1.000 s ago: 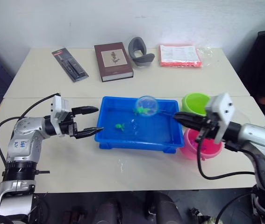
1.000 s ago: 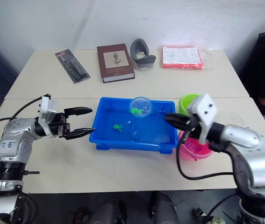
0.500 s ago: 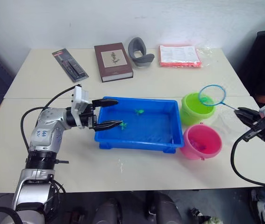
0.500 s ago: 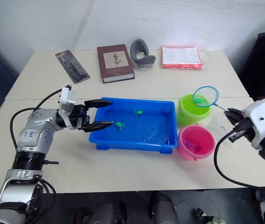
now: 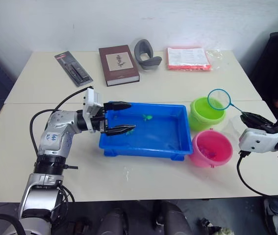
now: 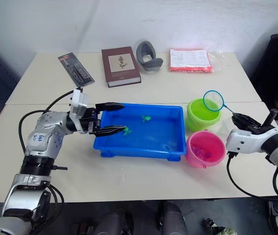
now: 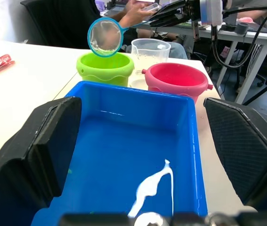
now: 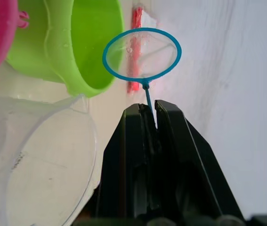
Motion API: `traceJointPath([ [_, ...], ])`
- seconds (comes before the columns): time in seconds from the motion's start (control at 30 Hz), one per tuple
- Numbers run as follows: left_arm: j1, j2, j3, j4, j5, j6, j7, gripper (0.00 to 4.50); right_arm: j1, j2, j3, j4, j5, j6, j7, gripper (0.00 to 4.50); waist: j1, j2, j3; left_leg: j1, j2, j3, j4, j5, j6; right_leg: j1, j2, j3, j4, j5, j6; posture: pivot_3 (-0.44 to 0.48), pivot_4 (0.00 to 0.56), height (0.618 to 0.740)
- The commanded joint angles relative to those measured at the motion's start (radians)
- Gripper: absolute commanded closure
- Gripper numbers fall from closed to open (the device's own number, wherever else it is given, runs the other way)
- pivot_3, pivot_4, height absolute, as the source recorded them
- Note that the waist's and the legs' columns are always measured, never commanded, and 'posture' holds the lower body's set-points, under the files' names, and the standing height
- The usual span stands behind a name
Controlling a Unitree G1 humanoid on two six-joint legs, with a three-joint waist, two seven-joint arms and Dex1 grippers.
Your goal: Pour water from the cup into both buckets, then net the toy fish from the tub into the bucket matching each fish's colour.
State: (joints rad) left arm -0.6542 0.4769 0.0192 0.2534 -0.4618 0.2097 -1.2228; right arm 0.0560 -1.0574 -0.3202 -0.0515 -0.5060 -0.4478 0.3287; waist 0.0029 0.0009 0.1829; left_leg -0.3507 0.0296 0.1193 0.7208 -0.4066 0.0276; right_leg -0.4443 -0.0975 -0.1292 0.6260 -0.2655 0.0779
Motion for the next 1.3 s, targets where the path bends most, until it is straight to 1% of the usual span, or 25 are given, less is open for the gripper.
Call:
traceJointPath([
  [0.03, 0.007, -0.002, 0.005, -0.023, 0.0, -0.01, 0.006, 0.03, 0.015, -0.027, -0.035, 0.05, -0.032, -0.07, -0.068, 4.5, 0.0, 0.0, 0.0, 0.0, 0.0, 0.0, 0.0, 0.0, 0.0, 0.0, 0.0, 0.0, 0.0, 0.0, 0.0, 0.0, 0.15, 0.74],
  [0.1, 0.015, 0.001, 0.009, -0.026, 0.0, -0.011, 0.009, 0.03, 0.01, -0.026, -0.064, 0.056, -0.016, -0.082, -0.086, 4.5, -0.002, 0.0, 0.0, 0.0, 0.0, 0.0, 0.0, 0.0, 0.0, 0.0, 0.0, 0.0, 0.0, 0.0, 0.0, 0.0, 0.15, 0.74],
  [0.17, 0.022, 0.007, 0.013, -0.026, 0.0, -0.014, 0.011, 0.03, -0.005, -0.013, -0.083, 0.034, 0.063, -0.061, -0.053, 4.5, -0.003, 0.0, 0.0, 0.0, 0.0, 0.0, 0.0, 0.0, 0.0, 0.0, 0.0, 0.0, 0.0, 0.0, 0.0, 0.0, 0.15, 0.74],
  [0.23, 0.032, 0.022, 0.023, -0.019, 0.004, -0.022, 0.011, 0.03, -0.045, 0.041, -0.108, -0.053, 0.257, 0.094, 0.029, 4.5, -0.005, 0.0, 0.0, 0.0, 0.0, 0.0, 0.0, 0.001, 0.0, 0.0, 0.0, 0.0, 0.0, 0.0, 0.0, 0.0, 0.15, 0.74],
  [0.27, 0.035, 0.028, 0.027, -0.014, 0.005, -0.025, 0.01, 0.03, -0.06, 0.058, -0.115, -0.09, 0.324, 0.158, 0.064, 4.5, -0.007, 0.0, 0.0, 0.0, 0.001, 0.0, 0.0, 0.001, 0.0, 0.0, 0.001, 0.0, 0.0, 0.0, 0.0, 0.0, 0.15, 0.74],
  [0.3, 0.039, 0.036, 0.031, -0.009, 0.007, -0.03, 0.009, 0.03, -0.076, 0.081, -0.121, -0.142, 0.413, 0.256, 0.106, 4.5, -0.006, 0.0, 0.0, 0.0, 0.001, 0.0, 0.0, 0.001, 0.0, 0.0, 0.001, 0.0, 0.0, 0.0, 0.0, 0.0, 0.15, 0.74],
  [0.37, 0.046, 0.061, 0.048, 0.007, 0.011, -0.041, 0.007, 0.03, -0.112, 0.14, -0.116, -0.305, 0.768, 0.582, 0.161, 4.5, -0.005, 0.0, 0.0, 0.0, 0.001, -0.001, 0.0, 0.001, -0.001, 0.0, 0.001, 0.0, 0.001, 0.0, 0.0, 0.0, 0.15, 0.74],
  [0.4, 0.049, 0.075, 0.055, 0.018, 0.012, -0.047, 0.004, 0.03, -0.133, 0.161, -0.117, -0.382, 0.938, 0.748, 0.157, 4.5, -0.004, 0.0, 0.0, 0.0, 0.002, -0.003, 0.0, 0.001, -0.001, 0.0, 0.001, 0.0, 0.001, 0.0, 0.0, 0.0, 0.15, 0.74],
  [0.43, 0.052, 0.09, 0.062, 0.033, 0.016, -0.056, 0.0, 0.03, -0.15, 0.155, -0.106, -0.45, 1.087, 0.879, 0.161, 4.5, -0.003, 0.0, 0.0, 0.0, 0.002, -0.003, 0.001, 0.002, -0.001, 0.0, 0.001, 0.0, 0.001, 0.0, -0.001, 0.0, 0.15, 0.74],
  [0.47, 0.054, 0.106, 0.067, 0.049, 0.02, -0.063, -0.007, 0.03, -0.16, 0.133, -0.088, -0.508, 1.201, 0.994, 0.165, 4.5, -0.002, 0.0, 0.0, 0.0, 0.002, -0.004, 0.001, 0.002, -0.001, 0.0, 0.0, 0.0, 0.002, 0.0, -0.002, 0.0, 0.15, 0.74],
  [0.53, 0.053, 0.129, 0.073, 0.077, 0.026, -0.078, -0.018, 0.03, -0.19, 0.098, -0.061, -0.581, 1.362, 1.161, 0.152, 4.5, -0.001, 0.0, 0.0, -0.001, 0.002, -0.006, 0.001, 0.002, -0.001, 0.0, -0.001, 0.0, 0.002, 0.0, -0.003, 0.0, 0.15, 0.74],
  [0.57, 0.053, 0.143, 0.076, 0.091, 0.029, -0.086, -0.025, 0.03, -0.216, 0.1, -0.042, -0.599, 1.452, 1.238, 0.108, 4.5, -0.001, 0.0, 0.0, -0.001, 0.001, -0.006, 0.001, 0.002, -0.001, 0.0, -0.001, 0.0, 0.001, 0.0, -0.003, 0.0, 0.15, 0.74],
  [0.7, 0.048, 0.171, 0.082, 0.123, 0.042, -0.109, -0.032, 0.03, -0.322, 0.109, 0.047, -0.605, 1.647, 1.452, -0.036, 4.5, 0.014, -0.001, 0.0, -0.003, -0.001, -0.008, 0.003, 0.002, 0.001, 0.001, -0.004, 0.0, 0.001, 0.0, -0.003, 0.0, 0.15, 0.74],
  [0.77, 0.049, 0.172, 0.081, 0.122, 0.043, -0.111, -0.03, 0.03, -0.363, 0.106, 0.1, -0.578, 1.69, 1.552, -0.098, 4.5, 0.02, -0.001, 0.0, -0.003, -0.001, -0.008, 0.003, 0.002, 0.001, 0.001, -0.005, -0.001, 0.001, 0.001, -0.003, 0.0, 0.15, 0.74],
  [0.83, 0.055, 0.171, 0.079, 0.112, 0.042, -0.11, -0.025, 0.03, -0.407, 0.137, 0.142, -0.536, 1.705, 1.601, -0.142, 4.5, 0.022, -0.001, 0.0, -0.003, -0.002, -0.008, 0.003, 0.002, 0.001, 0.001, -0.006, -0.001, 0.001, 0.001, -0.002, 0.0, 0.15, 0.74],
  [0.93, 0.067, 0.166, 0.075, 0.093, 0.042, -0.11, -0.018, 0.03, -0.473, 0.162, 0.23, -0.476, 1.658, 1.665, -0.15, 4.5, 0.019, -0.001, 0.0, -0.004, -0.002, -0.008, 0.003, 0.002, 0.001, 0.001, -0.005, -0.004, 0.001, 0.001, -0.002, 0.0, 0.15, 0.74],
  [1.0, 0.071, 0.165, 0.074, 0.086, 0.042, -0.109, -0.014, 0.03, -0.523, 0.203, 0.273, -0.43, 1.629, 1.686, -0.163, 4.5, 0.017, -0.001, 0.0, -0.003, -0.001, -0.007, 0.003, 0.002, 0.001, 0.001, -0.004, -0.004, 0.001, 0.001, -0.002, 0.0, 0.15, 0.74],
  [1.13, 0.078, 0.17, 0.076, 0.072, 0.042, -0.108, -0.009, 0.03, -0.584, 0.262, 0.318, -0.366, 1.576, 1.73, -0.173, 4.5, 0.016, -0.001, 0.0, -0.003, -0.001, -0.006, 0.003, 0.002, 0.001, 0.0, -0.003, -0.006, 0.001, 0.001, -0.002, 0.0, 0.15, 0.74],
  [1.3, 0.095, 0.182, 0.083, 0.054, 0.042, -0.109, -0.005, 0.03, -0.601, 0.318, 0.34, -0.297, 1.492, 1.731, -0.156, 4.5, 0.016, -0.001, 0.0, -0.003, -0.001, -0.005, 0.003, 0.002, 0.001, 0.0, -0.003, -0.006, 0.001, 0.001, -0.002, 0.0, 0.15, 0.74],
])
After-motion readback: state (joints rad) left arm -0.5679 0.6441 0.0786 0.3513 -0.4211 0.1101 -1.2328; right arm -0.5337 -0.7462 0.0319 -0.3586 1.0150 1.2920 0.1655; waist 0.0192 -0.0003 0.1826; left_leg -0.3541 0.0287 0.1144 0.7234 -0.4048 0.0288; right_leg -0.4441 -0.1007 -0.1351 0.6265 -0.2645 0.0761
